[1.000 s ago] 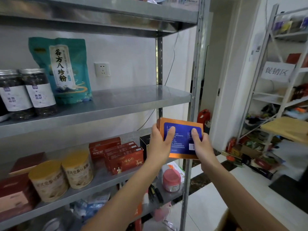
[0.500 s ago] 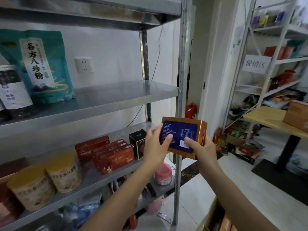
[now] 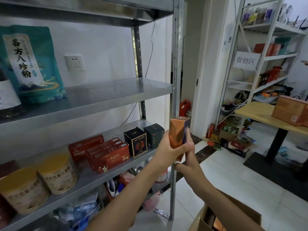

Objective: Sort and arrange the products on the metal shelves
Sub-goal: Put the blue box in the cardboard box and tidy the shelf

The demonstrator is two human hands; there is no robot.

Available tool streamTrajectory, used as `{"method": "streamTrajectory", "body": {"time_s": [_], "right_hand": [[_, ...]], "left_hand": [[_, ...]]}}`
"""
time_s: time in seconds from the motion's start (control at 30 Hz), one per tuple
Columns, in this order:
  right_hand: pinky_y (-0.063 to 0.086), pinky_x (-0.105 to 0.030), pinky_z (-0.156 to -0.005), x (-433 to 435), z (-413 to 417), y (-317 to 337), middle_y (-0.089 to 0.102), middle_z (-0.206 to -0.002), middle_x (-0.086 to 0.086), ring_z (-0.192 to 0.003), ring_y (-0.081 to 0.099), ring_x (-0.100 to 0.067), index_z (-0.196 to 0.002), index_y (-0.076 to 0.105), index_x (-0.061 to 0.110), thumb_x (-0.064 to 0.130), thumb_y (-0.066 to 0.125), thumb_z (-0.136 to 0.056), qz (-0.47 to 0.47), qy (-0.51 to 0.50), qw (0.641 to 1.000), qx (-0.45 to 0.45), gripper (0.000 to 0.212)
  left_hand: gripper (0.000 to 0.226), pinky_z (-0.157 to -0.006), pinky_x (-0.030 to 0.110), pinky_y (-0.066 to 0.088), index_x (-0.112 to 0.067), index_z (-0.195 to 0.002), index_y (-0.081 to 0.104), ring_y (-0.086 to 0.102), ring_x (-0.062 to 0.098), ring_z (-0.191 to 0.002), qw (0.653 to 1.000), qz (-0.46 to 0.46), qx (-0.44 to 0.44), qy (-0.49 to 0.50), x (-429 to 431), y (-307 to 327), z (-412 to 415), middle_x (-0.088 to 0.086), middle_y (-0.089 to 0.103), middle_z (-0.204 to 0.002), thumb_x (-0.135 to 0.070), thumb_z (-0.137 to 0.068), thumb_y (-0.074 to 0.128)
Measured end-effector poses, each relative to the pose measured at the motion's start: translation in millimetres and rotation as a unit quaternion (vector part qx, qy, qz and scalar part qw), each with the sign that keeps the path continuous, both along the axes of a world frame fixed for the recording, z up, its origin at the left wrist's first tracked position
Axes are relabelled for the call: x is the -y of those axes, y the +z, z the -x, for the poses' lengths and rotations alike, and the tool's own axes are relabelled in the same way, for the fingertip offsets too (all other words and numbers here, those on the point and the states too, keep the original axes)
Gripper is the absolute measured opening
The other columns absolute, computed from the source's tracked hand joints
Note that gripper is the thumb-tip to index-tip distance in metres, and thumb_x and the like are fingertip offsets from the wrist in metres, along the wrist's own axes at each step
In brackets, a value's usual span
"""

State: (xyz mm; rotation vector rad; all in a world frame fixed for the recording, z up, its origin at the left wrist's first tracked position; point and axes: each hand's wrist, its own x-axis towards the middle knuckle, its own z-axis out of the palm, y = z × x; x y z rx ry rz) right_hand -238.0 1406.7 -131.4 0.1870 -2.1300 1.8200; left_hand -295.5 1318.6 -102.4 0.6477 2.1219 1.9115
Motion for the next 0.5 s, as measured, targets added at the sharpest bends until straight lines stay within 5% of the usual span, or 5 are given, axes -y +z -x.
{"method": "streamTrajectory", "body": {"time_s": [0.07,0.17,0.27,0.37,0.5], "right_hand": [[0.038,-0.039,-0.113,-4.9,-3.3,0.3,0.004,-0.158,0.01,-0.147,0.012,-0.011,-0.147,0.005,0.042,-0.022,0.052,-0.08,-0.036,0.007,0.999,0.007,0.105],[0.05,-0.03,-0.098,-21.7,0.3,5.8,0.025,-0.143,0.003,-0.134,0.035,-0.018,-0.137,0.033,0.047,-0.009,0.06,-0.086,0.005,-0.007,1.0,0.022,0.08],[0.045,-0.043,-0.104,-49.6,18.6,10.1,0.031,-0.136,0.004,-0.131,0.037,-0.021,-0.127,0.048,0.04,0.024,0.067,-0.09,0.01,-0.132,0.989,0.07,0.045],[0.059,-0.04,-0.078,-79.5,32.8,13.0,0.053,-0.136,-0.007,-0.106,0.064,-0.025,-0.142,0.042,0.03,0.043,0.071,-0.077,0.104,-0.088,0.965,0.223,0.072],[0.059,-0.032,-0.062,-96.2,31.9,14.3,0.075,-0.101,-0.011,-0.078,0.073,-0.024,-0.123,0.056,0.012,0.043,0.077,-0.063,0.223,0.013,0.91,0.349,0.071]], "left_hand": [[0.058,-0.079,0.019,0.054,-0.024,-0.136,0.04,0.061,0.014,-0.109,1.0,0.008,-0.014,0.006,3.4,-1.8,5.6,-0.004,0.058,-0.121,-0.037,-0.087,0.069],[0.045,-0.059,0.011,0.051,-0.018,-0.13,0.046,0.066,0.008,-0.089,0.999,0.01,0.005,0.04,9.9,1.2,14.8,-0.004,0.063,-0.108,-0.038,-0.092,0.061],[0.037,-0.061,0.026,0.056,-0.01,-0.12,0.06,0.072,0.016,-0.078,0.99,-0.031,0.127,0.048,15.1,5.7,24.5,0.007,0.074,-0.098,-0.038,-0.095,0.057],[0.039,-0.066,0.043,0.06,-0.01,-0.112,0.06,0.073,0.025,-0.075,0.962,-0.05,0.264,0.047,17.3,9.9,28.7,0.014,0.075,-0.092,-0.043,-0.091,0.062],[0.043,-0.064,0.054,0.059,-0.009,-0.113,0.055,0.074,0.031,-0.071,0.928,-0.099,0.36,0.016,18.7,13.0,28.1,0.017,0.075,-0.085,-0.041,-0.088,0.067]]}}
